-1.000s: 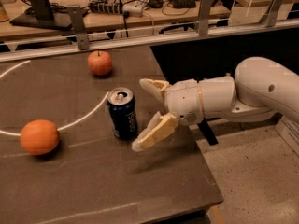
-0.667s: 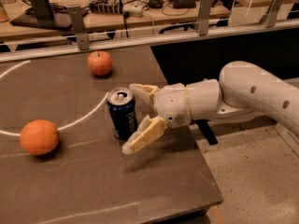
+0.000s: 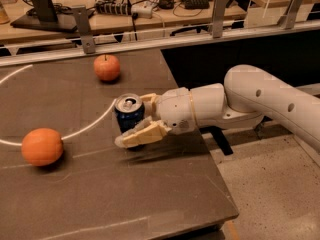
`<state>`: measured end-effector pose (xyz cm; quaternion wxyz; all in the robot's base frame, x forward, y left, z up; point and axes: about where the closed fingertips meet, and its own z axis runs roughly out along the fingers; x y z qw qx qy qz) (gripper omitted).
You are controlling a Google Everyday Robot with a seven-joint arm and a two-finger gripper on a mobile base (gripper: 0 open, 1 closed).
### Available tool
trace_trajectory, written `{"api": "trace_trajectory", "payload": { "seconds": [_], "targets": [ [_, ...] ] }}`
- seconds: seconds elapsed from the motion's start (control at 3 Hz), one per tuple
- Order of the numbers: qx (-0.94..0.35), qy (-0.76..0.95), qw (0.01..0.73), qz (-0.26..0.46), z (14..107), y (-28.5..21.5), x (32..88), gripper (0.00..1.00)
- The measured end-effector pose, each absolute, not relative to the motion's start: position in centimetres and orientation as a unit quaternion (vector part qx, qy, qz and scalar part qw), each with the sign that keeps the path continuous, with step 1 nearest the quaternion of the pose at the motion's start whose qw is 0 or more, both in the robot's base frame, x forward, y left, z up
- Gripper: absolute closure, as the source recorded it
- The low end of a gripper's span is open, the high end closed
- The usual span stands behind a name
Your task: Move pepsi can near apple
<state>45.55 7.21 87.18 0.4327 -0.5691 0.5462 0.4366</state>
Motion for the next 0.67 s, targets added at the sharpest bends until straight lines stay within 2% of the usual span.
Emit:
{"api": "trace_trajectory", "payload": {
  "seconds": [0.33, 0.67],
  "targets": [
    [-0.573, 0.54, 0.451, 0.42, 88.5, 6.5, 47.5, 0.61],
    [-0.565, 0.544, 0.493, 0.376, 91.6, 4.8, 51.8, 0.85]
  ]
}}
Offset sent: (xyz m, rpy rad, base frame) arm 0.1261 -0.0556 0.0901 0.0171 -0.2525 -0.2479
